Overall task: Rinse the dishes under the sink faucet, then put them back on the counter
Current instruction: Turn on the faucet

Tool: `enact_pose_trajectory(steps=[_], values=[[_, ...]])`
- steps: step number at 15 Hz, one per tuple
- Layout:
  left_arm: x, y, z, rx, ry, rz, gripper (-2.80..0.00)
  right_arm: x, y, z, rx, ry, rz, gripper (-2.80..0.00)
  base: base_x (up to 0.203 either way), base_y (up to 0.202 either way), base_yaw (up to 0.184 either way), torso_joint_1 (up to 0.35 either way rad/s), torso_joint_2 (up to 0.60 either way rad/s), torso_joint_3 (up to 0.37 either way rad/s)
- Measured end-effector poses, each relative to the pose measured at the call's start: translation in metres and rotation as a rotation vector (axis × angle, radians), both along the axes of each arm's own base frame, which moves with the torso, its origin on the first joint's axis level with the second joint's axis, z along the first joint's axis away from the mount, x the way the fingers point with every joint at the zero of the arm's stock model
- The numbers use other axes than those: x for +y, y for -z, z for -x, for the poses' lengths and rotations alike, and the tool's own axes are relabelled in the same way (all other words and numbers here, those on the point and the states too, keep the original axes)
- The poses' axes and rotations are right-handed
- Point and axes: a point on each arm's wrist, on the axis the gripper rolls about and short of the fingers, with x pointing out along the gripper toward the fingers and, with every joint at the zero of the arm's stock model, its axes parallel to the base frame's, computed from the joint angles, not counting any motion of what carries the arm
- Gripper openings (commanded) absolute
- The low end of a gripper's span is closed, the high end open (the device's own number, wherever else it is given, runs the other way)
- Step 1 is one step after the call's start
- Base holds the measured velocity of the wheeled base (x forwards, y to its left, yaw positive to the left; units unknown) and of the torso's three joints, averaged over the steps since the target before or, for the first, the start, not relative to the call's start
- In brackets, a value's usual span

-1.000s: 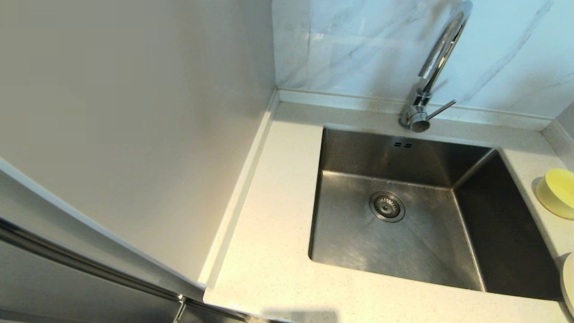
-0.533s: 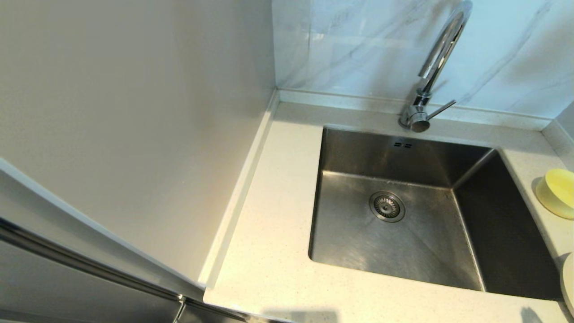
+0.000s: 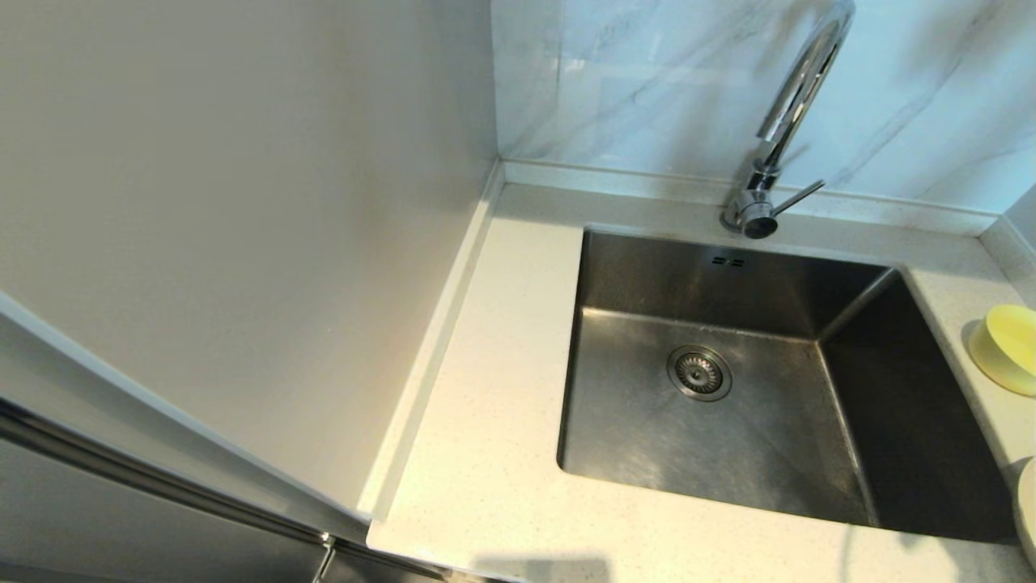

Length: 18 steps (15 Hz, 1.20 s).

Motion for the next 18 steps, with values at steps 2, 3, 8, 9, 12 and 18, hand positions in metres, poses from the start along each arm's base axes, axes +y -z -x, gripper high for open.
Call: enact_pose_trajectory(steps=[2, 3, 8, 9, 12, 18], values=[[0.000, 0.000, 0.000, 0.000, 0.000, 0.000, -2.80, 0.001, -0.008, -0.035, 0.041, 0.001, -0.055, -2.80, 0.000, 0.000, 0.000, 0.000, 0.00, 0.000], [0.000, 0.000, 0.000, 0.000, 0.000, 0.000, -2.80, 0.000, -0.011, -0.052, 0.059, 0.022, -0.065, -2.80, 0.000, 0.000, 0.000, 0.000, 0.00, 0.000], [0.000, 0.000, 0.000, 0.000, 0.000, 0.000, -2.80, -0.002, -0.017, -0.124, 0.105, 0.200, -0.119, -2.80, 0.000, 0.000, 0.000, 0.000, 0.00, 0.000], [0.000, 0.000, 0.000, 0.000, 0.000, 0.000, -2.80, -0.002, -0.019, -0.135, 0.095, 0.203, -0.120, -2.80, 0.000, 0.000, 0.000, 0.000, 0.00, 0.000], [0.000, 0.000, 0.000, 0.000, 0.000, 0.000, -2.80, -0.002, -0.024, -0.165, -0.012, 0.205, -0.094, -2.80, 0.000, 0.000, 0.000, 0.000, 0.00, 0.000], [0.000, 0.000, 0.000, 0.000, 0.000, 0.000, -2.80, -0.004, -0.005, -0.224, -0.118, 0.278, 0.075, -2.80, 0.000, 0.000, 0.000, 0.000, 0.00, 0.000]])
